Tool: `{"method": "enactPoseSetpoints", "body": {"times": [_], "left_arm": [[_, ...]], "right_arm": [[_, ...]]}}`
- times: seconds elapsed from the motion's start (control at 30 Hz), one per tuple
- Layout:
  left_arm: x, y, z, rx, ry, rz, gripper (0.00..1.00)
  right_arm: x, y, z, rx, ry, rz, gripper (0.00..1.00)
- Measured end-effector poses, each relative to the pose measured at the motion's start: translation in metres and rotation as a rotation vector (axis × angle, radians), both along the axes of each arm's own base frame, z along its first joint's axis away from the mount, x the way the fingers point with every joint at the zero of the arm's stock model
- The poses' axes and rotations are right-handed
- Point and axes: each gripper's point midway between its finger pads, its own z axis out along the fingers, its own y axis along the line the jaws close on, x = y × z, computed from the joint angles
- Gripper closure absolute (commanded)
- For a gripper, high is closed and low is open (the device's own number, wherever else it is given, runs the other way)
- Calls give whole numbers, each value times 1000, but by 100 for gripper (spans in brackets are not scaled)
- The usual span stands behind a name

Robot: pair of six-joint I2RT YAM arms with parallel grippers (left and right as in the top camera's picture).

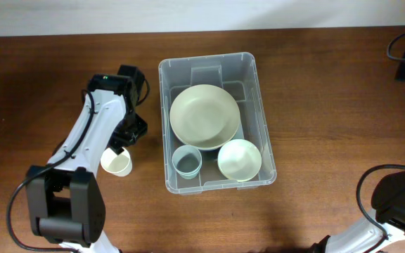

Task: Pack container
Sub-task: 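Move the left gripper to the cream cup and grasp it, then carry the cream cup and stack it into the cups in the bin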

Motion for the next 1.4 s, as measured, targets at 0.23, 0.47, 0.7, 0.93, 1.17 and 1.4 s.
{"method": "enactPoseSetpoints", "body": {"times": [0.23, 0.47, 0.7, 0.93, 1.17, 1.4], "left_arm": [[-8, 9, -35, -10, 7, 32, 82], [-12, 10, -46, -6, 13, 30, 99], [5, 26, -19, -21, -9, -71, 99], [87, -20, 146, -102, -478, -561, 100], [45, -96, 162, -272, -437, -834, 100], [-16, -146, 149, -359, -253, -1002, 99]], "right_arm": [[0, 0, 0, 0, 0, -1, 1], [0, 0, 0, 0, 0, -1, 1], [0, 0, 0, 0, 0, 0, 1], [0, 0, 0, 0, 1, 0, 1], [0, 0, 0, 0, 0, 0, 1], [0, 0, 0, 0, 0, -1, 1]]}}
